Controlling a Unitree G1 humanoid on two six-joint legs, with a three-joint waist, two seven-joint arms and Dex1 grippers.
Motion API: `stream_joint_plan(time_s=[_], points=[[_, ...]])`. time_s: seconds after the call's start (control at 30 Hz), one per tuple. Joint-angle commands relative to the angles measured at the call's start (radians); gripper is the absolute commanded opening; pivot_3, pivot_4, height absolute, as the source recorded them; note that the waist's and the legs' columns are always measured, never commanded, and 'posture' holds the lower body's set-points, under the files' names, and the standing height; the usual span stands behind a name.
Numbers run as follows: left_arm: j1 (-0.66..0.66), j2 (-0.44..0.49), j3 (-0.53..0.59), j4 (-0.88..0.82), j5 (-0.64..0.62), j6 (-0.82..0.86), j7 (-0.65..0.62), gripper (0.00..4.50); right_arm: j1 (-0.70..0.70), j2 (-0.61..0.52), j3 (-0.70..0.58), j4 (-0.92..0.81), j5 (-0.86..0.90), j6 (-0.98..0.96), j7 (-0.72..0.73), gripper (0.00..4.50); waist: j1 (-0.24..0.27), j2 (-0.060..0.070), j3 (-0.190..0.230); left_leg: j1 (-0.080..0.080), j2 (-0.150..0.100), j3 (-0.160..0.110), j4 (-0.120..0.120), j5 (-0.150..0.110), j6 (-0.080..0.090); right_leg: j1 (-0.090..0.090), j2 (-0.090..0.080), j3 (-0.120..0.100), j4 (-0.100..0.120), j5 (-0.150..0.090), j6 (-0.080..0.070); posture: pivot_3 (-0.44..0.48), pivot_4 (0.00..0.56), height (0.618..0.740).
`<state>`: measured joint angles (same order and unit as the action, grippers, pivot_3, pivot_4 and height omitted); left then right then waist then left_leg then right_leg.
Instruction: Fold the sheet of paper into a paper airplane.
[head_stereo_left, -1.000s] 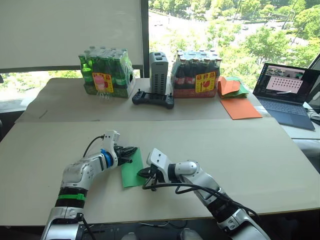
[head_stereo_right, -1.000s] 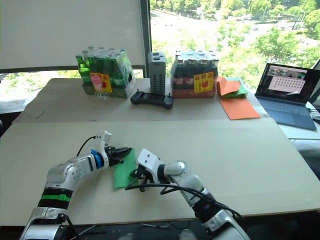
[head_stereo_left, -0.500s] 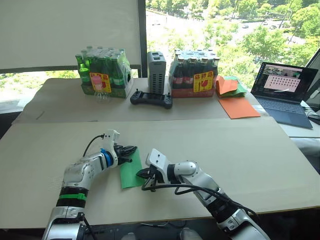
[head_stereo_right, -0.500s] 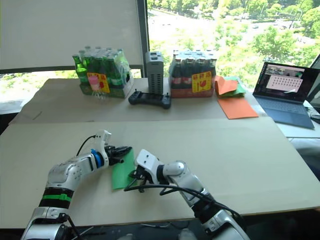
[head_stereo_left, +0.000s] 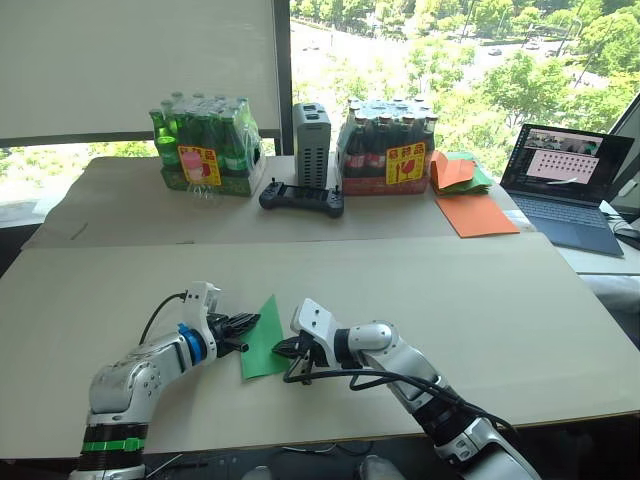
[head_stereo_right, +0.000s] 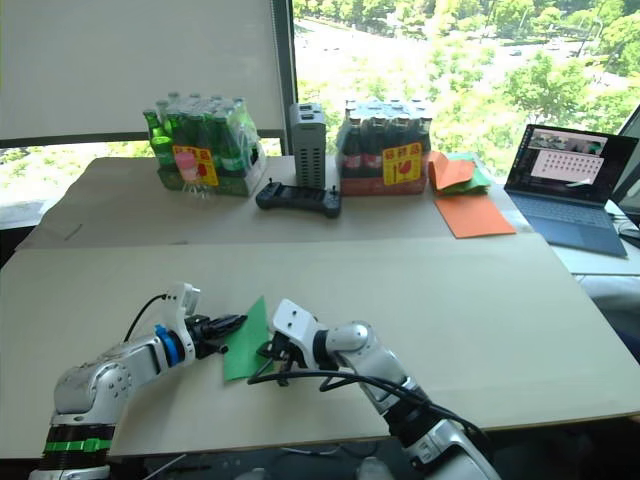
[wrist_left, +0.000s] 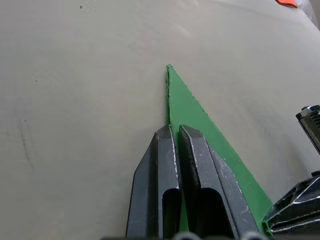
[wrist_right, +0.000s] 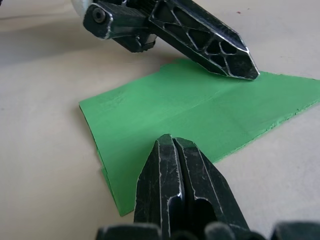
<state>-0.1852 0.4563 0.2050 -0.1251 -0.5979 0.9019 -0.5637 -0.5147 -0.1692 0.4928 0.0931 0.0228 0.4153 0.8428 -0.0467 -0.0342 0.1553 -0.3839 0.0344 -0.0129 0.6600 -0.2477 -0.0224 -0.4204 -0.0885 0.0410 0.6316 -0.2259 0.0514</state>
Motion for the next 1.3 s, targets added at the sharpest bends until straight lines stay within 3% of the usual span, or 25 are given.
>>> stream_joint_plan(time_s=[0.03, 0.57, 0.73, 1.0, 1.3], points=[[0.070, 0.006, -0.006, -0.049, -0.021, 0.073, 0.020, 0.24, 0.012, -0.005, 0.009, -0.008, -0.001, 0.005, 0.006, 0.00, 0.001, 0.000, 0.000, 0.000, 0.000, 0.000, 0.000, 0.000, 0.000, 0.000, 0.000, 0.000, 0.000, 0.000, 0.000, 0.000, 0.150, 0.727], [0.187, 0.017, 0.065, -0.182, -0.125, 0.146, 0.072, 0.24, 0.011, -0.013, 0.011, -0.007, -0.003, -0.004, 0.010, 0.00, 0.003, 0.000, 0.000, 0.000, 0.000, 0.000, 0.000, 0.000, 0.000, 0.000, 0.000, 0.000, 0.000, 0.000, 0.000, 0.000, 0.150, 0.727], [0.171, -0.005, 0.103, -0.175, -0.157, 0.139, 0.105, 0.24, 0.008, -0.013, 0.008, -0.004, -0.003, -0.009, 0.010, 0.00, 0.003, 0.000, 0.000, 0.000, 0.000, 0.000, 0.000, 0.000, 0.000, 0.000, 0.000, 0.000, 0.000, 0.000, 0.000, 0.000, 0.150, 0.727], [0.109, -0.001, 0.252, -0.144, -0.300, 0.186, 0.132, 0.24, -0.004, -0.010, -0.026, -0.020, 0.013, -0.010, -0.002, 0.00, 0.002, 0.000, 0.000, -0.001, 0.000, 0.000, 0.000, 0.000, 0.000, -0.001, 0.000, 0.000, 0.000, 0.000, 0.000, 0.000, 0.150, 0.727], [0.110, 0.032, 0.276, -0.124, -0.346, 0.197, 0.128, 0.24, -0.037, 0.022, -0.113, -0.081, 0.071, -0.002, -0.035, 0.00, 0.003, -0.001, 0.001, -0.003, 0.000, 0.000, 0.000, 0.000, 0.000, -0.002, 0.000, -0.001, 0.000, 0.000, 0.000, 0.000, 0.150, 0.727]])
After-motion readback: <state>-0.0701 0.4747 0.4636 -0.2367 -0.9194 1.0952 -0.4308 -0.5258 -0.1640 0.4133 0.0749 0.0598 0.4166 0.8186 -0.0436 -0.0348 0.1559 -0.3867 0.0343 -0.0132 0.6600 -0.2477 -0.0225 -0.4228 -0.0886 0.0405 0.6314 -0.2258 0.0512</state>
